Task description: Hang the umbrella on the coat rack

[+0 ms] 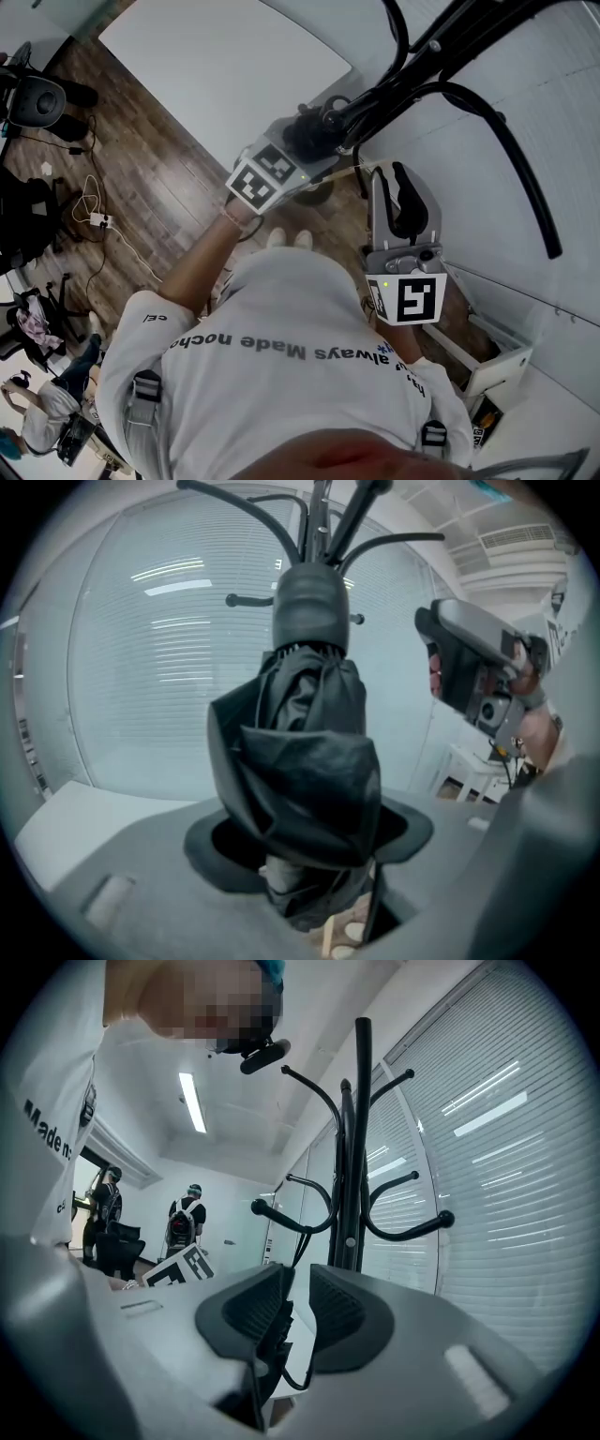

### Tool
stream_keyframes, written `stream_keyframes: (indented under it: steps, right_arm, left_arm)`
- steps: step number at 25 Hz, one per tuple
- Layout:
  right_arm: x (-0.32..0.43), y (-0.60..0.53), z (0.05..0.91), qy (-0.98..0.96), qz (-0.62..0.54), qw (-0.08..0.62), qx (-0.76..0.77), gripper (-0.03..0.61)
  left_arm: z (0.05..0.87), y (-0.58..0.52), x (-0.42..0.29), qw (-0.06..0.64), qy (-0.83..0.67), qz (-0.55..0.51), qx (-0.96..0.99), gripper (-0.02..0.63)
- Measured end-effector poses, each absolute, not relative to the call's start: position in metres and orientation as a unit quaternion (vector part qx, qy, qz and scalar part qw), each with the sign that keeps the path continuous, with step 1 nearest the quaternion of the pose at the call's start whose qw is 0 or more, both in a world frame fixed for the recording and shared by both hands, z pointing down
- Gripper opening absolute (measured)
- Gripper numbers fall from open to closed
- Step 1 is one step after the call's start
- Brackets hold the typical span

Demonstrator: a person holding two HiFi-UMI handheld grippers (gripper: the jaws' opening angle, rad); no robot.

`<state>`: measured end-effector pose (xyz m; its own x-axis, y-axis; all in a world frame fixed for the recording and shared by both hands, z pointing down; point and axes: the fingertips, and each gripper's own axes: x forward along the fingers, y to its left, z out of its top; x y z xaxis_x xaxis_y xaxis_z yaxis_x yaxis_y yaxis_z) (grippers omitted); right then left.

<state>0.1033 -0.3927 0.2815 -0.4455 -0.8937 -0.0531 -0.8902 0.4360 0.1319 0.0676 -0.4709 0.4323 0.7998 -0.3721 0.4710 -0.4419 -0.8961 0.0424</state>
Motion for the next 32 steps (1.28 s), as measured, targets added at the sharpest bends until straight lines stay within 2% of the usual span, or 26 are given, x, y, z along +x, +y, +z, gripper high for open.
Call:
stream_keyframes:
  steps: [7,25,32]
  right_arm:
    - [0.100,-0.389,0.286,-0.849,-0.067,0.018,0.523,0.083]
    - [0.104,-0.387,0.292,-0.848,-0.059,0.022,0.526,0.078]
    - [0.105,-0.387,0.295,-0.849,-0.057,0.020,0.525,0.078]
  left_arm:
    - [0.441,-0.472,0.072,0.050,-0.220,0.239,0.944,0.291]
    - [0.466,-0.464,0.083,0.049,-0.206,0.237,0.948,0.305]
    - [0.451,-0.462,0.080,0.040,-0.218,0.207,0.953,0.312]
